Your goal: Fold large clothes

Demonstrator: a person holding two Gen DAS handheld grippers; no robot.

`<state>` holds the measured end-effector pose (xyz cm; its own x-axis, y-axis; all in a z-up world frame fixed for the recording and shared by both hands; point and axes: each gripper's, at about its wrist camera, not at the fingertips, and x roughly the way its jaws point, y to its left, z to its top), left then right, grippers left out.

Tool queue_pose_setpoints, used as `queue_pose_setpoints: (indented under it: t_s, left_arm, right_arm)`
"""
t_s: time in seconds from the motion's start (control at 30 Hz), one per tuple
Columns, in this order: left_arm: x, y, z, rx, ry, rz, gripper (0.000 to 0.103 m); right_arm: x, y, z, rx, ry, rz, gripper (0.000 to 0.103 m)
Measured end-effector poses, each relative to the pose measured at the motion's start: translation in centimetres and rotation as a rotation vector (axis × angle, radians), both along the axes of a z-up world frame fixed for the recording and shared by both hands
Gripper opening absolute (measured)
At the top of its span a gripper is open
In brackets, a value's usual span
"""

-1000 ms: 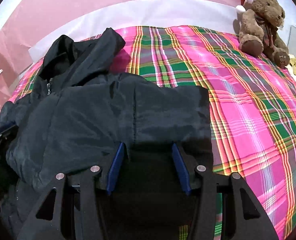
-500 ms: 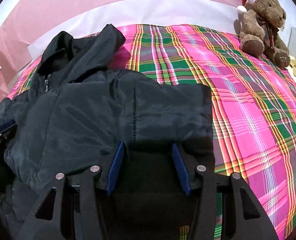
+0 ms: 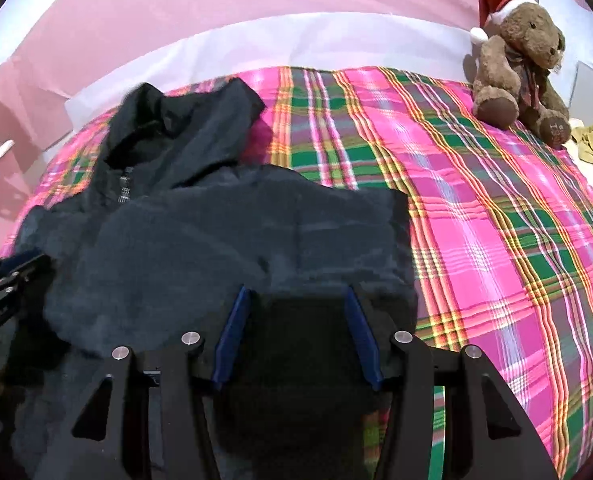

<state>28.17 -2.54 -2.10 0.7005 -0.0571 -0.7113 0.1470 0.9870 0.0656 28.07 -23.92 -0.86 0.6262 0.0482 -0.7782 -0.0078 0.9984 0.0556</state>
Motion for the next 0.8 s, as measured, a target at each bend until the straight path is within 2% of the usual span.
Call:
queue_pose_setpoints:
  t_s: [0.33,0.43,0.5,0.6,0.8]
  left_arm:
    - [-2.3,1.5,4.2,-0.016,-0.072,0.007,0.036]
    - [-1.9,2.1,5.1,-0.029,-0.078,-0.001,0.046]
    - [-1.3,2.6,5.6,-0.028,-0.085,-0.002,0.055]
    - [0.3,3.5,6.4,-0.037,-0.087,-0.004,0.06]
    - [5.1,5.3,6.8,-0.078,-0.059,0.018,0.062]
  right_arm:
    - [-1.6,4.9,4.2,0.037,-0.066,0.113,0.051]
    - [-1.2,6.0,5.1,0.038,-0.074,0.134,0.051]
    - [-0.3,6.5,5.6,0.034,-0.071,0.142,0.052]
    - [1.6,7.3,6.7,0.03,-0.08,0.157,0.054]
    - [6.0,7.8,6.8,0.021,-0.062,0.153,0.054]
